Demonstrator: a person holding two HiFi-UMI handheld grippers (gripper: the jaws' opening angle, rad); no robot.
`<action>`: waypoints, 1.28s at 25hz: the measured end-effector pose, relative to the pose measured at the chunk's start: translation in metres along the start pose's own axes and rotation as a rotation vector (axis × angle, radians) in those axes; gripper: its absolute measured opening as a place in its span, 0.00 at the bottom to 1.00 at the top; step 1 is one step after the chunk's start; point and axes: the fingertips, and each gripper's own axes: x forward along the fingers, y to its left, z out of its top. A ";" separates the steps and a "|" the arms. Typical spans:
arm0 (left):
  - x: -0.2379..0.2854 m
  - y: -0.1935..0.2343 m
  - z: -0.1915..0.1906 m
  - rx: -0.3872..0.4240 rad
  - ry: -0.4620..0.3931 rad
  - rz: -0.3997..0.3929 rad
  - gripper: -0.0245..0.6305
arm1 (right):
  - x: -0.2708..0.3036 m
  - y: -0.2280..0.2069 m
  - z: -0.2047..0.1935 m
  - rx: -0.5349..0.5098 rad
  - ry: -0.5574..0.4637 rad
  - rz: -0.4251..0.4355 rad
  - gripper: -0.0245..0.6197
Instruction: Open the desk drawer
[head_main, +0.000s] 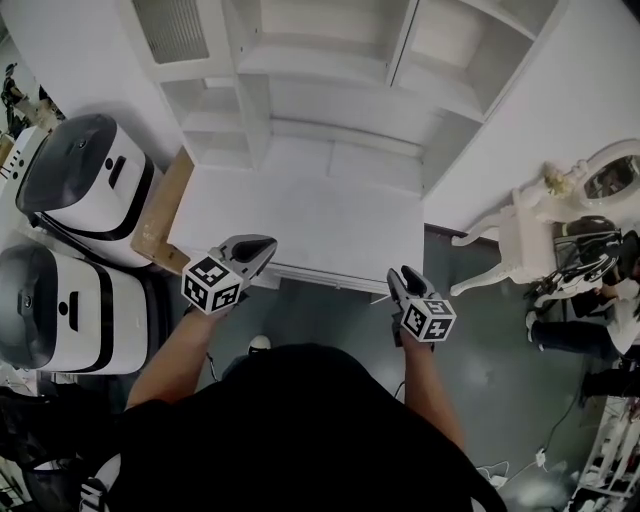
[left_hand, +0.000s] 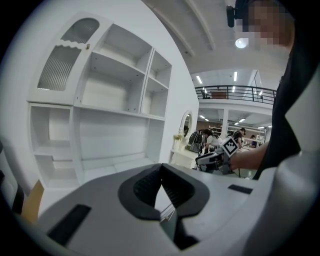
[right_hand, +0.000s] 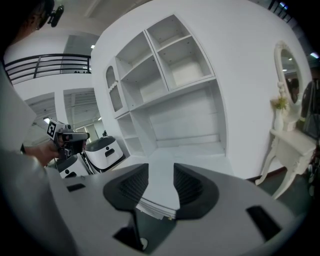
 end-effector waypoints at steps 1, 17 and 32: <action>-0.002 0.003 -0.002 -0.003 0.002 -0.005 0.05 | 0.004 0.001 -0.005 0.005 0.011 -0.007 0.27; -0.025 0.031 -0.026 -0.066 0.007 0.008 0.05 | 0.049 -0.035 -0.132 0.098 0.293 -0.097 0.27; -0.032 0.053 -0.054 -0.084 0.063 0.073 0.05 | 0.102 -0.028 -0.224 0.118 0.516 -0.043 0.27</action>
